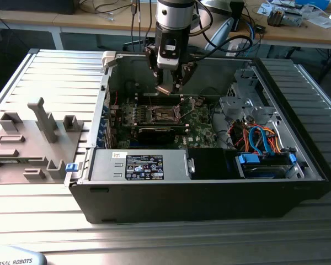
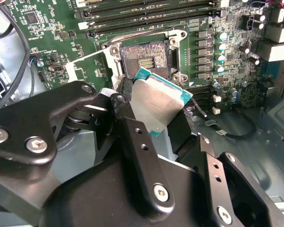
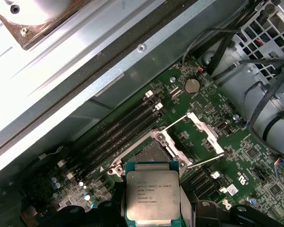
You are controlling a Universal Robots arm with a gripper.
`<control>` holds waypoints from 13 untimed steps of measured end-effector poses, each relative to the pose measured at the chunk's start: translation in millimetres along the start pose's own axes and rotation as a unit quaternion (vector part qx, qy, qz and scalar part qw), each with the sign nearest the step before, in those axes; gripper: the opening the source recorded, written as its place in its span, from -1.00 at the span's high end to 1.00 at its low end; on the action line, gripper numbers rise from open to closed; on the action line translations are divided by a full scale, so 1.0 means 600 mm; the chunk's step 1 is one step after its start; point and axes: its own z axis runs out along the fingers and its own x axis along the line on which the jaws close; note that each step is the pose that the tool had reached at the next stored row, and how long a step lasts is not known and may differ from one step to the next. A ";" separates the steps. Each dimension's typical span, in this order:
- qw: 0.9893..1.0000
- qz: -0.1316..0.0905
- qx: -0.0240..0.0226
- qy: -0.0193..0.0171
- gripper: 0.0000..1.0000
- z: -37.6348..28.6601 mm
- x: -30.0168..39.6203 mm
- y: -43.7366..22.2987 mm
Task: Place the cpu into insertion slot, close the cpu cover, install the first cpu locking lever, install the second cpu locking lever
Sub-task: 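Place the cpu into insertion slot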
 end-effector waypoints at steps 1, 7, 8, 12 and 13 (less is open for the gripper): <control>1.000 0.000 0.000 0.000 -0.08 0.000 0.000 0.000; 1.000 0.002 0.000 0.000 -0.08 0.000 0.000 0.000; 1.000 0.002 0.000 0.000 -0.08 0.000 0.000 0.000; 1.000 0.003 0.000 0.000 -0.08 0.000 0.000 0.000; 1.000 0.004 0.000 0.000 -0.08 0.000 0.000 0.000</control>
